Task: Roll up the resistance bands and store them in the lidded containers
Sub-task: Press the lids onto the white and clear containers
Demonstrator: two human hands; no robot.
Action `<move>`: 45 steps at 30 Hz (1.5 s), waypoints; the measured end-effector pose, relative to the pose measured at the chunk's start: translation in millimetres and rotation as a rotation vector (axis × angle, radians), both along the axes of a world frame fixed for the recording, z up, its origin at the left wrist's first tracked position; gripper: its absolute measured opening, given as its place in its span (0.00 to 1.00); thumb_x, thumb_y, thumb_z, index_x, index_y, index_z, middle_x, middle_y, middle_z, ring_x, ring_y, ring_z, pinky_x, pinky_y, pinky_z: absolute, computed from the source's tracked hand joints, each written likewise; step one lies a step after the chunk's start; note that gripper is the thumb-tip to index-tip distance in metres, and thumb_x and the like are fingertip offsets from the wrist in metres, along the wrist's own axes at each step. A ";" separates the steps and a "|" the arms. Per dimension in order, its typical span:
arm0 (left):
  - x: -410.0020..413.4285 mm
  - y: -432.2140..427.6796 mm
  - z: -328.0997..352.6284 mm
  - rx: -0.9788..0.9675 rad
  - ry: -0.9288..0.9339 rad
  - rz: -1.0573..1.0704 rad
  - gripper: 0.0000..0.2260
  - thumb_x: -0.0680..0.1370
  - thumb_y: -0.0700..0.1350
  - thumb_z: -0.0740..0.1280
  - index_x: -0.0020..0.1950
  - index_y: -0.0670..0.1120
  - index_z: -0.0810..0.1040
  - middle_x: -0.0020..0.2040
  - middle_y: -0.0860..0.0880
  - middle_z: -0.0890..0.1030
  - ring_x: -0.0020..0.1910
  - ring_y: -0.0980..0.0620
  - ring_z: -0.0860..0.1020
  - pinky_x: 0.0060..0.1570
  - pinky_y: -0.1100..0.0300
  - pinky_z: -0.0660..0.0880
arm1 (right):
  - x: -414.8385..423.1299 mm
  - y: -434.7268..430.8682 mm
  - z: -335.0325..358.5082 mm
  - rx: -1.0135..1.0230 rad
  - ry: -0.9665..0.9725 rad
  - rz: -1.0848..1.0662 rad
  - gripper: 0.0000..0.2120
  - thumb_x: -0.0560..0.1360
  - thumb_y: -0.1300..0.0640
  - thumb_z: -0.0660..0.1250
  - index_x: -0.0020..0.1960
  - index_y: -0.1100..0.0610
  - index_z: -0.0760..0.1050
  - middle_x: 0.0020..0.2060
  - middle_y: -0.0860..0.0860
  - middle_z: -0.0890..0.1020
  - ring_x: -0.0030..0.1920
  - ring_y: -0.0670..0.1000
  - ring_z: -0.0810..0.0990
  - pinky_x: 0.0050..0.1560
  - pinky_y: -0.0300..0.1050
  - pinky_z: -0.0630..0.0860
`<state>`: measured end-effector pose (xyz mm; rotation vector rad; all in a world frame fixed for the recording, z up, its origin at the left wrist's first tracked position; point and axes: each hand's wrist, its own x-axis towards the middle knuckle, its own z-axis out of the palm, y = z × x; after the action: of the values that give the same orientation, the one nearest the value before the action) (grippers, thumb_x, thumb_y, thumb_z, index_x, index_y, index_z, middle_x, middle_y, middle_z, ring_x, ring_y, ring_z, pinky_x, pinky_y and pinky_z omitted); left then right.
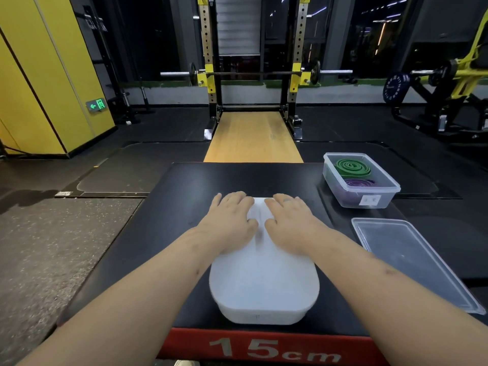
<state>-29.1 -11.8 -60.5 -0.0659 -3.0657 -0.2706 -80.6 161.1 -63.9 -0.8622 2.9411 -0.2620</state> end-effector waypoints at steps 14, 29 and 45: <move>-10.8 -9.8 -8.1 0.035 -0.091 -0.091 0.27 0.85 0.51 0.51 0.84 0.50 0.50 0.84 0.50 0.48 0.82 0.55 0.43 0.80 0.55 0.43 | -5.6 0.9 -3.8 -0.123 -0.071 0.027 0.30 0.83 0.53 0.50 0.85 0.51 0.50 0.84 0.49 0.51 0.83 0.46 0.45 0.82 0.47 0.42; 31.7 -11.4 -14.4 -0.005 -0.166 -0.048 0.27 0.85 0.60 0.46 0.83 0.58 0.43 0.83 0.51 0.38 0.80 0.55 0.33 0.79 0.49 0.36 | 23.8 23.2 -5.3 -0.217 -0.147 -0.042 0.29 0.85 0.52 0.52 0.85 0.49 0.50 0.85 0.50 0.46 0.83 0.48 0.40 0.82 0.52 0.42; 84.7 14.3 -16.4 -0.052 -0.131 -0.032 0.28 0.83 0.64 0.43 0.83 0.61 0.43 0.83 0.54 0.38 0.80 0.56 0.34 0.79 0.46 0.37 | 85.8 35.7 -10.1 -0.123 -0.101 -0.045 0.31 0.84 0.49 0.49 0.85 0.44 0.44 0.84 0.50 0.42 0.83 0.49 0.36 0.82 0.55 0.38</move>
<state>55.6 2.5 -76.9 -0.1034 -3.2045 -0.2043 5.2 196.8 -74.0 -0.7721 2.8778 -0.4795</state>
